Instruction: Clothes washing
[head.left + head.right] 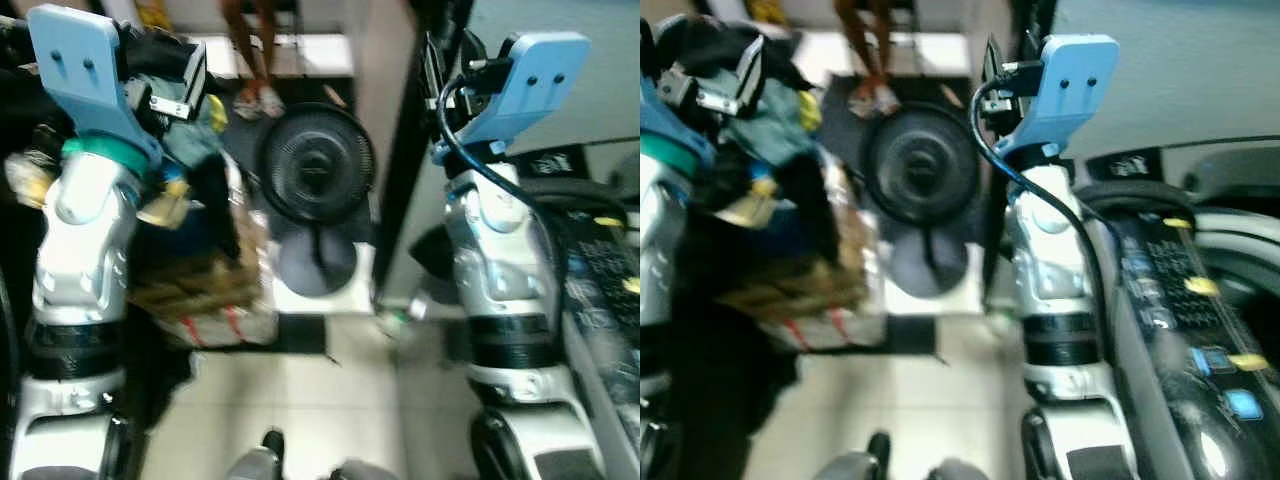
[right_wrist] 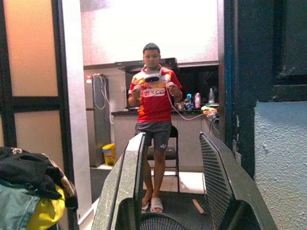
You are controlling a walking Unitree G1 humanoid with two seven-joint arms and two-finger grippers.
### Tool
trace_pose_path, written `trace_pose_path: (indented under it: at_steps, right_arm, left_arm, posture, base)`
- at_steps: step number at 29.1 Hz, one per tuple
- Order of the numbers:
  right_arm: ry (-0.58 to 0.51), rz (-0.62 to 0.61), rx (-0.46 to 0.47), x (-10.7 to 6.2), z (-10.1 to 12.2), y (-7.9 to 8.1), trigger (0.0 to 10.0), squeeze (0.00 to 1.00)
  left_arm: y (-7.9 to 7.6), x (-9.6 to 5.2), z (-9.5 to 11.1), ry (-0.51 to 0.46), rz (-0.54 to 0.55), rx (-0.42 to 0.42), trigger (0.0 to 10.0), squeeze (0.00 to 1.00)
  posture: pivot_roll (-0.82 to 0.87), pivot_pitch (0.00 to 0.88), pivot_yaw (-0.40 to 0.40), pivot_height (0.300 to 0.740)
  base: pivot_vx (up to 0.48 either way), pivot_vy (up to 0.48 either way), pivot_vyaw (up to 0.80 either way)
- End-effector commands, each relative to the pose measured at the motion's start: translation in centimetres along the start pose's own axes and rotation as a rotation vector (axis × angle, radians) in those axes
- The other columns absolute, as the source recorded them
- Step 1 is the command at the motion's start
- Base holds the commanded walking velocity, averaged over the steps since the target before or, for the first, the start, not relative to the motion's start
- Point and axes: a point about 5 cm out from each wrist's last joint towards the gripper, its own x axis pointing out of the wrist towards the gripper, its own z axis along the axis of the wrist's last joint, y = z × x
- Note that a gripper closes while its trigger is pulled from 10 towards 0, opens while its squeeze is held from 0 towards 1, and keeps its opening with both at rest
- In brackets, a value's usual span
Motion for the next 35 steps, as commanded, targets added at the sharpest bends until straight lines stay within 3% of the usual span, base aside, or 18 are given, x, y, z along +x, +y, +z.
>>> trace_pose_path:
  at_steps: [1,7,26,35]
  right_arm:
    - [-0.004,-0.001,0.017,-0.03,0.05,0.03,10.0,0.00]
    - [0.000,-0.001,0.026,-0.06,0.01,0.12,10.0,0.00]
    - [0.007,0.014,0.022,-0.13,-0.14,0.36,10.0,0.00]
    - [0.016,0.004,0.001,-0.13,-0.24,0.15,10.0,0.00]
  left_arm:
    - [-0.06,-0.11,-0.59,0.029,-0.002,0.005,10.0,0.00]
    - [-0.01,-0.17,-0.53,0.024,-0.001,0.008,10.0,0.00]
    - [-0.01,-0.16,-0.53,0.025,-0.003,0.020,10.0,0.00]
    - [-0.02,-0.18,-0.59,0.028,-0.004,0.025,10.0,0.00]
  posture:
    - [0.07,0.048,0.018,0.740]
    - [0.07,0.047,0.020,0.740]
    - [0.07,0.052,0.023,0.740]
    - [0.07,0.052,0.023,0.740]
  base:
    - [0.000,0.000,0.78]
    - [0.107,0.000,0.50]
    - [0.467,0.000,0.00]
    - [0.469,0.000,0.78]
